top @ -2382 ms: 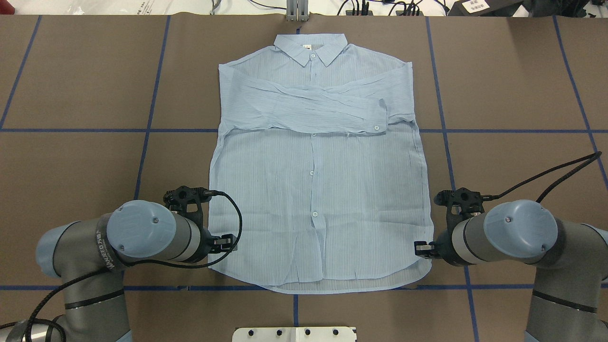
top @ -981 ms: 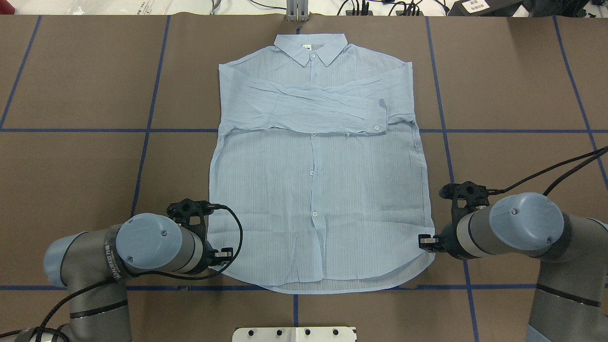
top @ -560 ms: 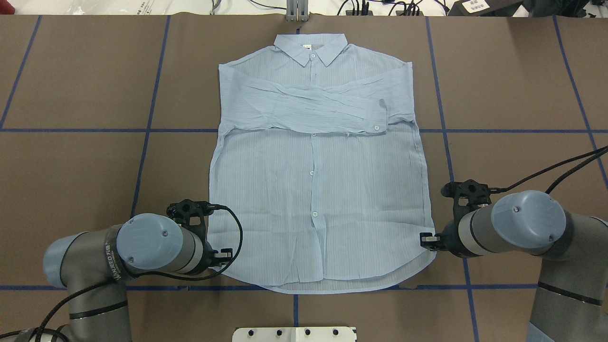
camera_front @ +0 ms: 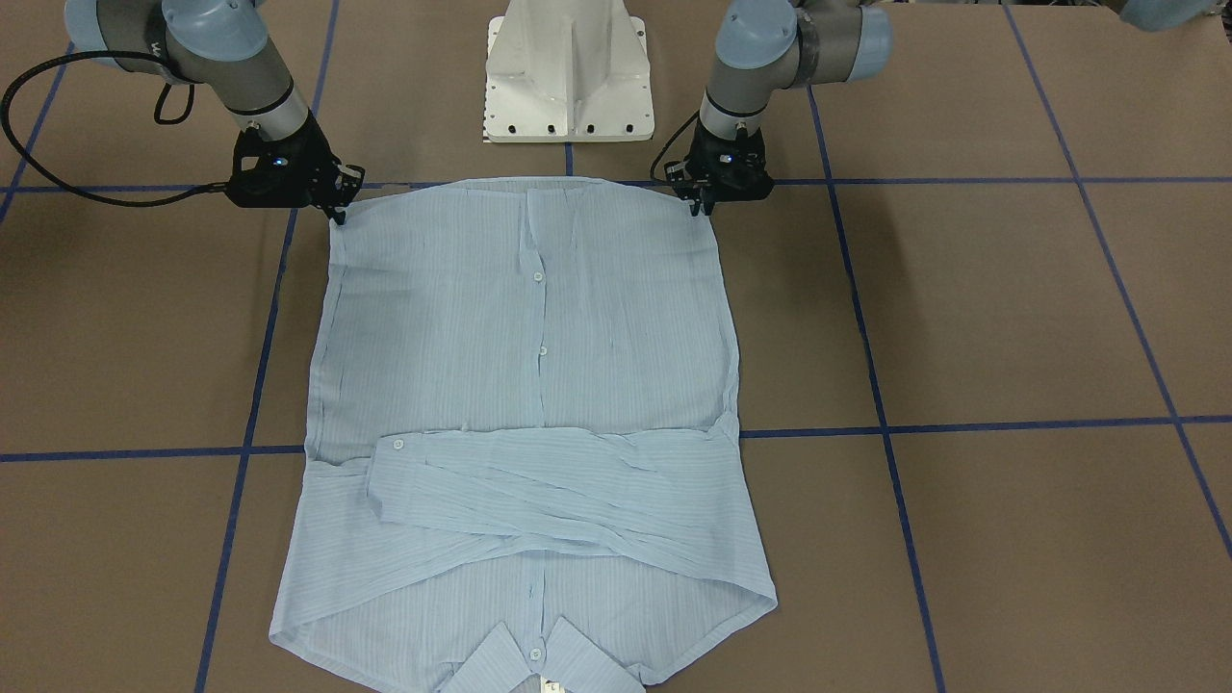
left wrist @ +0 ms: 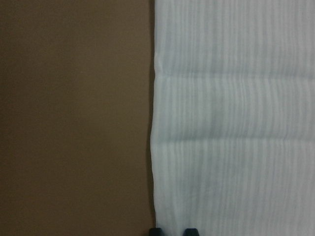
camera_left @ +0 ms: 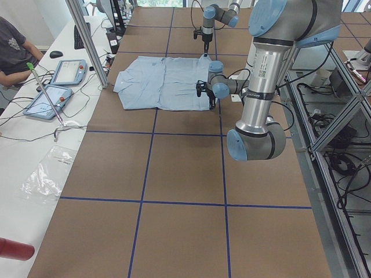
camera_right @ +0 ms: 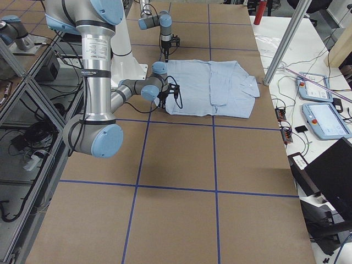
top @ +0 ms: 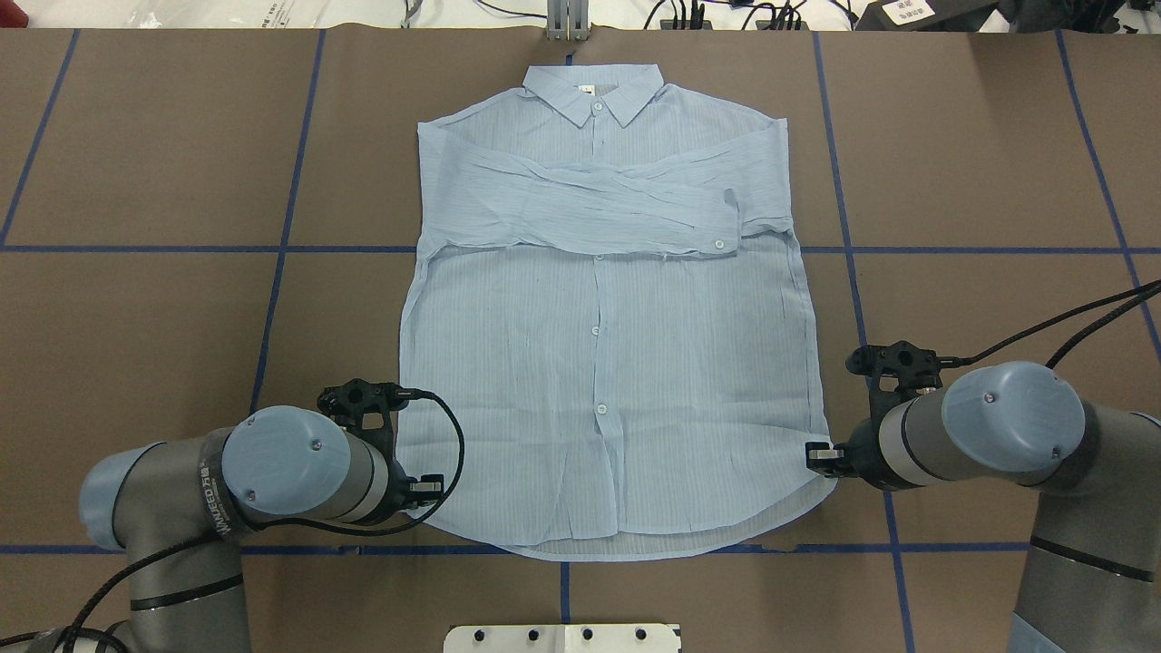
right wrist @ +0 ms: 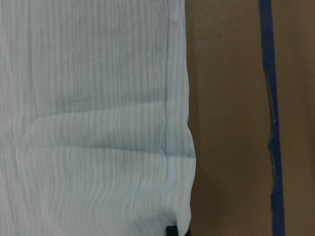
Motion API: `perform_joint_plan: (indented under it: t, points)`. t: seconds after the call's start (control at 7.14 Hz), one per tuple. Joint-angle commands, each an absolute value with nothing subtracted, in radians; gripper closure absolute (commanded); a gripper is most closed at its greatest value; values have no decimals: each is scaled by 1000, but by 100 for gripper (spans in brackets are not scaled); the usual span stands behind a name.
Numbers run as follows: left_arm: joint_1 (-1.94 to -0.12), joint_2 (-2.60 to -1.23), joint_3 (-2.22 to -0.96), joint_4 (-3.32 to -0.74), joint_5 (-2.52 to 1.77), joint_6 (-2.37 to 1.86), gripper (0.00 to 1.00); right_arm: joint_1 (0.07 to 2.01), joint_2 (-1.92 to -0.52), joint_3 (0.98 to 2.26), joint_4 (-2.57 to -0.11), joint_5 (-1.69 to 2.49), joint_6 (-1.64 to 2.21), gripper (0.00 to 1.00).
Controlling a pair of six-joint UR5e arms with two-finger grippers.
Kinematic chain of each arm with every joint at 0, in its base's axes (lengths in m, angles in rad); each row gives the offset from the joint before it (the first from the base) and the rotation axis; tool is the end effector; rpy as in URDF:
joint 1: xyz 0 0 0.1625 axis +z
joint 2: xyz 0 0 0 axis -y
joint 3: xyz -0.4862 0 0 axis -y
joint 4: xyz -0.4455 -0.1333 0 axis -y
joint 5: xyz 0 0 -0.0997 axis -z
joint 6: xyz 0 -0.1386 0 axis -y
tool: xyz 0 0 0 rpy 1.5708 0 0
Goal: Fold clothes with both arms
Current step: 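Lower both grippers to the hem corners and grasp the fabric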
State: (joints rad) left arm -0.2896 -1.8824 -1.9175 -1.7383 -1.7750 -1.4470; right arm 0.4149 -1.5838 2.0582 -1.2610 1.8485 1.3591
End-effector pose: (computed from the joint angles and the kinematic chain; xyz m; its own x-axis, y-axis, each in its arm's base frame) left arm 0.6109 -0.2918 0.3715 0.6616 -0.0710 -0.7464 0.0555 0.9974 -0.0457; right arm -0.4692 -0.3108 0.4691 0.6776 0.0777 0.7313 -0.0696 0.9967 -0.0414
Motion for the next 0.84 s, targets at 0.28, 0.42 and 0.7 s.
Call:
perform_joint_plan:
  t: [0.28, 0.42, 0.7]
  points:
    - [-290, -1885, -1917, -1738, -1775, -1448, 100, 422, -1585, 2060, -1261, 1850, 1359, 100]
    - [-290, -1887, -1921, -1738, -1775, -1448, 100, 428, -1582, 2063, -1261, 1859, 1359, 100]
    - [-296, -1872, -1968, -1732, -1775, -1448, 100, 469, -1575, 2069, -1259, 1916, 1359, 100]
